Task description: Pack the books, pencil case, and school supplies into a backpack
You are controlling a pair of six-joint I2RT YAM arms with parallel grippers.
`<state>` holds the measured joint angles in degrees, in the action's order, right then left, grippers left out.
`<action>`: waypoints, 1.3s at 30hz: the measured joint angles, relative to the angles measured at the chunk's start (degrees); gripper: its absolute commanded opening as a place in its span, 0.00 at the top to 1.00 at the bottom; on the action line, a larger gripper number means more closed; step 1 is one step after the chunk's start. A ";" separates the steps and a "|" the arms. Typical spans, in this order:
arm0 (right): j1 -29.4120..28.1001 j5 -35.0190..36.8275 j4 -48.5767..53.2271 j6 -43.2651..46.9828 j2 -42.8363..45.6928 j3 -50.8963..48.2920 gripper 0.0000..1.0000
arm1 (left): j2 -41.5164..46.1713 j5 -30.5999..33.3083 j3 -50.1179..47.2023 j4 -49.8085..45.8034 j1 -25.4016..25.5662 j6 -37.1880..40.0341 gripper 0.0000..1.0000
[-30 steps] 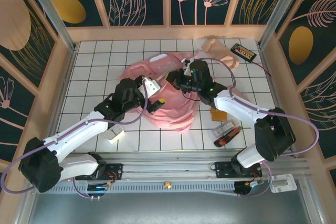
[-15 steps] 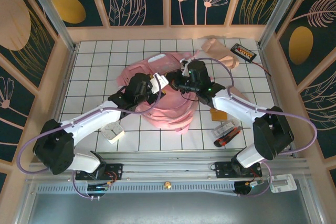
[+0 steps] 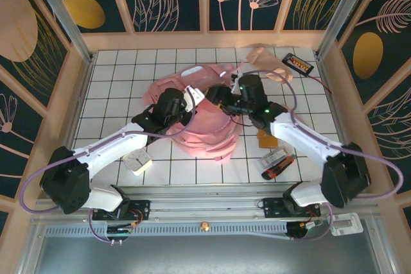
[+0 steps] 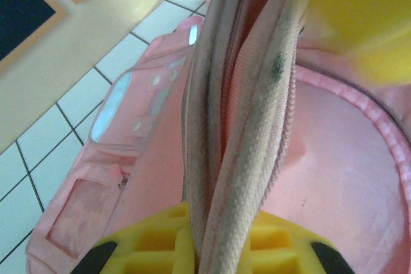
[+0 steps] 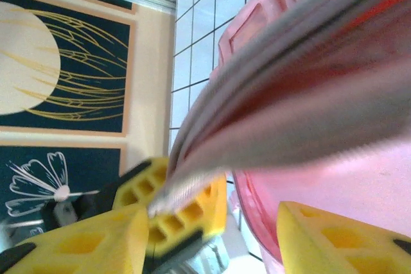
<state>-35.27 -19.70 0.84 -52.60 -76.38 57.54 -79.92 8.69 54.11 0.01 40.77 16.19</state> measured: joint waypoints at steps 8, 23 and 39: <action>12.74 7.06 11.54 8.83 18.73 -1.03 0.20 | -0.35 1.55 0.42 -0.42 0.04 -3.80 1.00; 37.99 7.67 11.08 13.68 -24.13 14.99 0.01 | 0.66 3.34 -0.15 -0.35 0.04 -13.84 1.00; 43.87 7.63 16.35 18.56 -54.90 44.92 0.01 | 0.57 0.74 -0.15 -0.96 0.00 -19.71 1.00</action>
<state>8.60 -12.08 17.19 -34.04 -131.28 102.45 -79.35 9.43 53.95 -0.95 40.77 -3.53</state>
